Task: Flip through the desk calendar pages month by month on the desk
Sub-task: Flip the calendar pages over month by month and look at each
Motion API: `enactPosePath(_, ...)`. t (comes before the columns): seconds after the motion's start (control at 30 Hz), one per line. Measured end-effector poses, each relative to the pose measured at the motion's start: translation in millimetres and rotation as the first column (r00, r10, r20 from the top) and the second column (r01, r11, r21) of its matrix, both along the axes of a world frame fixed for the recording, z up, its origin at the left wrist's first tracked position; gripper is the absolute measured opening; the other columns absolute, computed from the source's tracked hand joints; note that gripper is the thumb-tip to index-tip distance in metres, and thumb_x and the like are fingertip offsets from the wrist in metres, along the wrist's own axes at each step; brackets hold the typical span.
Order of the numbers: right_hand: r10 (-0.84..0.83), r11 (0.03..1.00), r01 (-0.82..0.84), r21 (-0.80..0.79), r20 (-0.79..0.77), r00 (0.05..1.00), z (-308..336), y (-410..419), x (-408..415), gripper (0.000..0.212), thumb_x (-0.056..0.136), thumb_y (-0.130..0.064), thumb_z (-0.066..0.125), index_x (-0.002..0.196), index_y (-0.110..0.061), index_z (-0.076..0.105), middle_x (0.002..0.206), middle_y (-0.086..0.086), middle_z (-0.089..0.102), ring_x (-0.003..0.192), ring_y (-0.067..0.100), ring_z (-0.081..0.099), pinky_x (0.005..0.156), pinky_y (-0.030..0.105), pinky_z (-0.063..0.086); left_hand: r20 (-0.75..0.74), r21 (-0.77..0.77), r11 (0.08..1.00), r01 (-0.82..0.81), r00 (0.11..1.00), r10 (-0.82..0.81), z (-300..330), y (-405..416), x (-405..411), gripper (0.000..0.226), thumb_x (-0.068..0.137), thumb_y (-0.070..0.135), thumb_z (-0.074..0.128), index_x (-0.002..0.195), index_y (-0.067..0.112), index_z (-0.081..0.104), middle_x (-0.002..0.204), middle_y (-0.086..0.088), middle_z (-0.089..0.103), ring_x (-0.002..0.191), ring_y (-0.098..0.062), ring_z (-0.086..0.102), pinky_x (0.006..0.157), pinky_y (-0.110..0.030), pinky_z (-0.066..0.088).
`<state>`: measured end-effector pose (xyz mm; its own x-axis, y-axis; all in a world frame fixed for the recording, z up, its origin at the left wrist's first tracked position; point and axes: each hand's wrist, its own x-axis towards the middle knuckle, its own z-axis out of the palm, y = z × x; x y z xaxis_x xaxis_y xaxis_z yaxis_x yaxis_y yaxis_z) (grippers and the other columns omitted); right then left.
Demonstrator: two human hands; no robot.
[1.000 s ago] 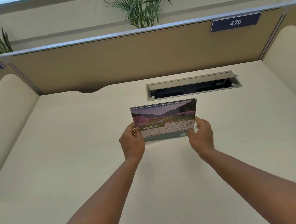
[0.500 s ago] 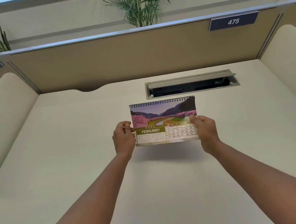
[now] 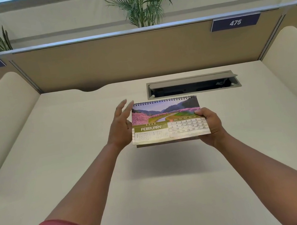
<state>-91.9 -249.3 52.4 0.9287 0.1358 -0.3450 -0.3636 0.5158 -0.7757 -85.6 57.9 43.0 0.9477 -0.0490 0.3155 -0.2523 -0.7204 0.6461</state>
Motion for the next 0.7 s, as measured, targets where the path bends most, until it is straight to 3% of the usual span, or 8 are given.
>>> enactPosePath(0.13,-0.012,1.0,0.012,0.017,0.006,1.0,-1,-1,3,0.019,0.096,-0.015,0.047,0.1,-0.004,0.063,0.092,0.023,0.071,0.076,0.039,0.071,0.065,0.037,0.058,-0.051,0.005,0.999,0.048,0.998,-0.048,1,2,-7,0.077,0.087,0.019,0.08,0.155,0.018,0.043,0.164,-0.008,0.036,0.133,-0.025,0.056,0.088,-0.046,0.062)
enactPosePath(0.27,0.044,0.997,-0.046,0.066,0.033,0.998,-3,-3,5,0.025,0.09,-0.019,0.051,0.099,-0.003,0.068,0.095,0.023,0.07,0.08,0.039,0.071,0.066,0.036,0.059,0.023,0.151,0.987,0.059,0.998,-0.063,3,2,-12,0.08,0.08,0.028,0.086,0.15,0.018,0.05,0.163,-0.006,0.04,0.084,-0.029,0.073,0.071,-0.042,0.063)
enactPosePath(0.4,0.059,0.992,-0.065,0.111,0.051,0.997,-2,-2,7,0.041,0.084,-0.028,0.054,0.107,0.0,0.072,0.102,0.026,0.072,0.092,0.047,0.07,0.071,0.041,0.06,0.115,0.049,0.998,-0.03,0.993,0.024,14,-5,-2,0.049,0.078,0.01,0.087,0.124,0.005,0.071,0.14,-0.015,0.064,0.113,-0.032,0.071,0.089,-0.047,0.061)
enactPosePath(0.43,0.029,0.995,-0.03,0.095,0.016,0.999,-3,-1,7,0.041,0.085,-0.029,0.051,0.106,0.0,0.071,0.101,0.026,0.072,0.093,0.048,0.071,0.07,0.042,0.061,0.13,0.021,0.999,-0.036,0.991,0.033,18,-6,2,0.043,0.078,0.009,0.087,0.118,0.002,0.072,0.128,-0.016,0.071,0.11,-0.031,0.072,0.089,-0.045,0.06)
enactPosePath(0.5,-0.081,0.992,0.075,-0.1,-0.059,0.995,-10,2,8,0.035,0.091,-0.026,0.045,0.087,-0.008,0.075,0.087,0.019,0.074,0.078,0.037,0.075,0.058,0.033,0.057,0.145,-0.062,0.997,-0.038,0.988,0.047,25,-10,9,0.028,0.082,0.011,0.084,0.105,0.002,0.071,0.103,-0.012,0.077,0.092,-0.026,0.074,0.079,-0.039,0.061)
enactPosePath(0.57,-0.156,0.91,0.119,-0.397,-0.062,0.986,-20,5,9,0.034,0.095,-0.022,0.047,0.07,-0.016,0.069,0.07,0.007,0.069,0.052,0.019,0.061,0.043,0.021,0.037,0.069,-0.201,0.976,-0.085,0.993,0.1,32,-17,18,0.011,0.088,0.011,0.075,0.094,0.009,0.066,0.091,-0.005,0.073,0.084,-0.026,0.073,0.069,-0.036,0.059)
enactPosePath(0.63,-0.157,0.807,0.115,-0.579,-0.023,0.987,-33,7,11,0.024,0.096,-0.021,0.054,0.077,-0.011,0.063,0.068,0.003,0.063,0.051,0.016,0.041,0.044,0.023,0.027,-0.029,-0.268,0.946,-0.184,0.983,0.183,35,-23,28,0.007,0.096,0.022,0.066,0.093,0.016,0.064,0.087,0.002,0.07,0.079,-0.025,0.071,0.062,-0.031,0.054)
enactPosePath(0.7,-0.152,0.703,0.104,-0.704,-0.005,0.988,-46,8,14,0.019,0.098,-0.026,0.059,0.09,-0.009,0.059,0.084,0.003,0.066,0.063,0.016,0.049,0.05,0.028,0.037,-0.082,-0.303,0.926,-0.223,0.975,0.208,35,-27,35,0.019,0.101,0.036,0.061,0.1,0.018,0.062,0.089,0.007,0.069,0.077,-0.016,0.071,0.06,-0.026,0.056)
